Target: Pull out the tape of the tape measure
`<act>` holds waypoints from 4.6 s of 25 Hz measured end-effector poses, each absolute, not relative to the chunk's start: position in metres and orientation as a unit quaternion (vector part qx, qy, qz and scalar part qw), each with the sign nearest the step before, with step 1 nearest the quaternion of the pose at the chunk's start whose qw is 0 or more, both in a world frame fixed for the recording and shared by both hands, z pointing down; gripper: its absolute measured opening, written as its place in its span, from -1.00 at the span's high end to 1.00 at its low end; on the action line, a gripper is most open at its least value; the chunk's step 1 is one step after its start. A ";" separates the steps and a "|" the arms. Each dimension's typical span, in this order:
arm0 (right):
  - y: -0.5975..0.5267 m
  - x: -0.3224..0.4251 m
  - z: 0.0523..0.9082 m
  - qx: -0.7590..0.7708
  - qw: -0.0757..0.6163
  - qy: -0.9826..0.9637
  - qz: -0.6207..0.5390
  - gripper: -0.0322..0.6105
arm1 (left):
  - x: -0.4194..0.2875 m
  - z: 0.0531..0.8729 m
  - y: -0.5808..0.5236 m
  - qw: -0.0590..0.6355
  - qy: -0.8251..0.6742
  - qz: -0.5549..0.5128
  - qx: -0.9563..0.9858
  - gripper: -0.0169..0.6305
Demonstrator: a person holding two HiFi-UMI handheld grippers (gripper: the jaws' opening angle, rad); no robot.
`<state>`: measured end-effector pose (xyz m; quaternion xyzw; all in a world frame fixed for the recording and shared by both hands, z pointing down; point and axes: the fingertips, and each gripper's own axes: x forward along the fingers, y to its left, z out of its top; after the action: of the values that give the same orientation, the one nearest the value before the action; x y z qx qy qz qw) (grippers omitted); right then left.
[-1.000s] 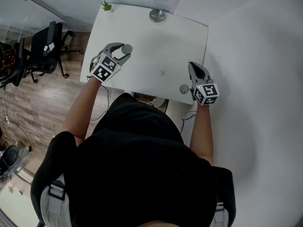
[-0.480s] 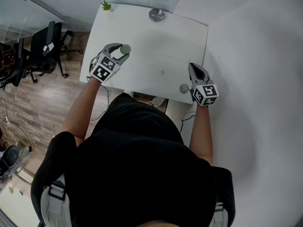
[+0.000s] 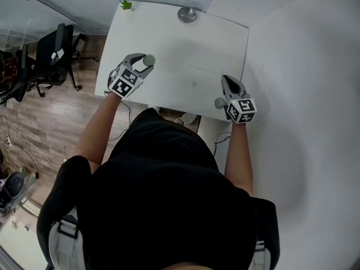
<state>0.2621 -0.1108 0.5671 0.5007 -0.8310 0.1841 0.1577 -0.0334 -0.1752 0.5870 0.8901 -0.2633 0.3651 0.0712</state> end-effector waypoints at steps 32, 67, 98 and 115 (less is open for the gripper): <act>-0.120 0.256 0.660 0.481 0.203 -0.810 0.265 0.87 | -0.025 0.692 -0.172 0.102 -0.230 0.405 0.879 0.26; -0.100 0.246 0.778 0.438 0.326 -0.765 0.342 0.86 | -0.024 0.780 -0.164 0.137 -0.200 0.451 0.859 0.26; -0.099 0.233 0.752 0.449 0.290 -0.770 0.349 0.37 | -0.041 0.742 -0.168 0.149 -0.254 0.393 0.871 0.01; -0.116 0.185 0.627 0.445 0.197 -0.837 0.250 0.37 | -0.012 0.612 -0.177 0.107 -0.289 0.260 0.915 0.03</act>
<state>0.1851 -0.1159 0.6273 0.4454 -0.8369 0.2497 0.1970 -0.0124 -0.1765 0.6123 0.9154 -0.2885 0.2595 0.1067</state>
